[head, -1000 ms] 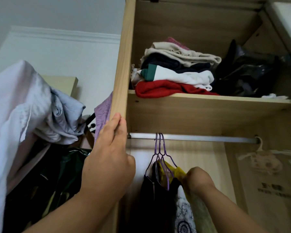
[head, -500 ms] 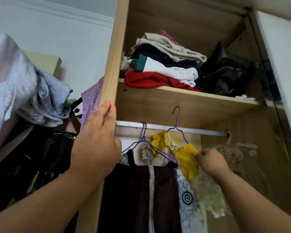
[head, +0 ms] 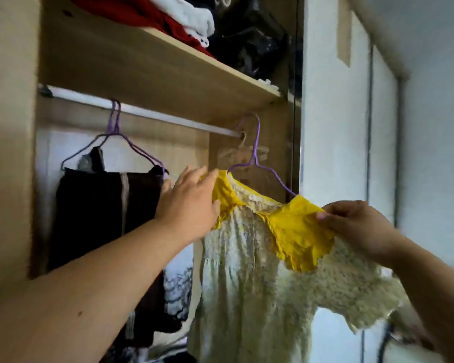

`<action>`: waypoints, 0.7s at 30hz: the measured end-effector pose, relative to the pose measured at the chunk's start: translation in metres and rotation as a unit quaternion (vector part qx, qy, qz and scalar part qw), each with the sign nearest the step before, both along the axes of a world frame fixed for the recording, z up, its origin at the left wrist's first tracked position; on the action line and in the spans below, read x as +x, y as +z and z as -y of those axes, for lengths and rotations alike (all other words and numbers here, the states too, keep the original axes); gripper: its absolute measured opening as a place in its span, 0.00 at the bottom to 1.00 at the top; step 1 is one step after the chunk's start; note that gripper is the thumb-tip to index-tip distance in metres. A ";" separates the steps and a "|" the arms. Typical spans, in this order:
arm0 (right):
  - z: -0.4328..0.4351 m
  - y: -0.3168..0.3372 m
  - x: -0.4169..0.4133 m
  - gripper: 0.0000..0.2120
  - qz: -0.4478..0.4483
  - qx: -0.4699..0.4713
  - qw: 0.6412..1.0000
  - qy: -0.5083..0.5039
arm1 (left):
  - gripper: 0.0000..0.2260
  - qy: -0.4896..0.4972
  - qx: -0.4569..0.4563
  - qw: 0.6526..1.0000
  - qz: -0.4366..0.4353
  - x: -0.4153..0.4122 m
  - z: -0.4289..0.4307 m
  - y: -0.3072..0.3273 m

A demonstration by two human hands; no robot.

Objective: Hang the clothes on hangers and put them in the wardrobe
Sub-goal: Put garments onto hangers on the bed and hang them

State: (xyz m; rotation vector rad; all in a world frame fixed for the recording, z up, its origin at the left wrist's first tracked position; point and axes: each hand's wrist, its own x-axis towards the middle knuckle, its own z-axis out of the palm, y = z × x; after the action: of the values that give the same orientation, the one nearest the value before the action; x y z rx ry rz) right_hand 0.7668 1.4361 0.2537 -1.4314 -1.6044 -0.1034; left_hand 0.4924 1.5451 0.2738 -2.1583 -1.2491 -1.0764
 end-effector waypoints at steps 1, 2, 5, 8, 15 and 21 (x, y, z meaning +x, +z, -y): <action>0.017 -0.012 0.003 0.10 -0.006 -0.019 1.000 -0.009 | 0.28 -0.037 -0.015 0.999 0.006 0.011 -0.003 -0.008; 0.034 -0.023 0.005 0.08 -0.010 -0.036 0.999 -0.018 | 0.27 -0.074 -0.026 0.997 0.019 0.019 -0.005 -0.017; 0.084 -0.062 0.002 0.10 -0.070 -0.089 0.993 -0.037 | 0.18 -0.147 -0.064 0.985 0.057 0.038 -0.006 -0.056; 0.135 -0.109 -0.010 0.10 -0.141 -0.111 0.978 -0.109 | 0.10 -0.221 -0.125 0.967 0.032 0.048 0.001 -0.109; 0.248 -0.221 -0.098 0.10 -0.129 -0.185 0.897 -0.380 | 0.06 -0.417 -0.302 0.857 0.027 0.041 0.055 -0.244; 0.329 -0.314 -0.215 0.08 -0.190 -0.215 0.801 -0.526 | 0.07 -0.442 -0.283 0.851 -0.030 0.007 0.122 -0.322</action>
State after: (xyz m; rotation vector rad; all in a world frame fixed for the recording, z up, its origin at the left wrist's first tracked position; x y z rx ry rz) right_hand 0.5516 1.1072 -0.0607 -2.3849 -0.3528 -0.0794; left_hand 0.4997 1.4233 -0.0483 -3.3620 -0.5161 -0.9831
